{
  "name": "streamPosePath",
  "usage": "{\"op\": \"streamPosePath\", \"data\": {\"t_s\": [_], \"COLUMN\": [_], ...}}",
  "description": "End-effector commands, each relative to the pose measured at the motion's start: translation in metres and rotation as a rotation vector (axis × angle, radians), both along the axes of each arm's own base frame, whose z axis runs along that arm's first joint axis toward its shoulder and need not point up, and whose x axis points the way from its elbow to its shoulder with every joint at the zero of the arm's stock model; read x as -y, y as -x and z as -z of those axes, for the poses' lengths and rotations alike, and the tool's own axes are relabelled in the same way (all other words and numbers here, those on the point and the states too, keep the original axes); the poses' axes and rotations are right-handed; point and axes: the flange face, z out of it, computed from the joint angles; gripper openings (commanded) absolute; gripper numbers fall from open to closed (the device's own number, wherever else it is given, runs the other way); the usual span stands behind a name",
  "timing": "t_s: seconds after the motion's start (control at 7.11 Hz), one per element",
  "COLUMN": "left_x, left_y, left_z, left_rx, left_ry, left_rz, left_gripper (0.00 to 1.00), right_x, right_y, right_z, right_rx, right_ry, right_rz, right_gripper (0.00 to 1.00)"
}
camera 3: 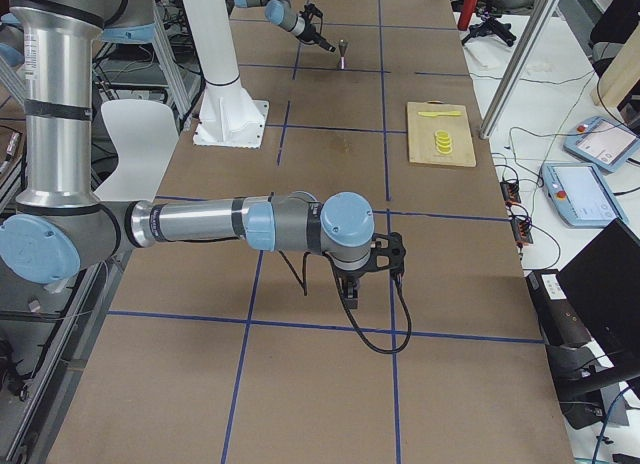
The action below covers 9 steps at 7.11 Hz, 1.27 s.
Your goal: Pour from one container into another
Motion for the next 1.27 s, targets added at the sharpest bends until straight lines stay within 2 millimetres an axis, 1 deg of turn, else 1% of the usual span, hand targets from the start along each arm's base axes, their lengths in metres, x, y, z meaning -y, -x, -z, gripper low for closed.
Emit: {"op": "streamPosePath", "data": {"t_s": [0.0,0.14,0.28,0.42,0.56,0.7,0.84,0.99,1.13], "left_x": [-0.006,-0.005,-0.004,-0.004,-0.004,-0.002,-0.001,0.002,0.007], "left_y": [-0.026,-0.052,-0.062,-0.062,-0.062,-0.059,-0.058,-0.058,-0.058], "left_z": [-0.033,-0.032,-0.03,-0.03,-0.034,-0.036,-0.038,-0.043,-0.054], "left_rx": [0.087,0.097,0.097,0.101,0.124,0.133,0.142,0.162,0.176], "left_ry": [-0.035,-0.033,-0.03,-0.029,-0.027,-0.026,-0.025,-0.026,-0.025], "left_rz": [0.013,0.016,0.026,0.028,0.031,0.035,0.038,0.043,0.064], "left_gripper": [0.99,0.99,0.99,0.99,0.98,0.98,0.98,0.98,0.97], "right_x": [0.002,0.005,0.0,-0.006,-0.011,-0.012,-0.021,-0.037,-0.046], "right_y": [0.002,0.012,0.025,0.04,0.071,0.116,0.167,0.198,0.226], "right_z": [0.005,0.038,0.086,0.116,0.15,0.168,0.171,0.16,0.168], "right_rx": [0.004,0.001,0.012,0.025,-0.01,-0.039,-0.011,-0.027,-0.039], "right_ry": [0.003,0.037,0.053,0.062,0.083,0.103,0.134,0.108,0.106], "right_rz": [-0.006,-0.061,-0.12,-0.141,-0.173,-0.244,-0.326,-0.355,-0.361], "right_gripper": [1.0,1.0,1.0,1.0,1.0,1.0,1.0,1.0,1.0]}}
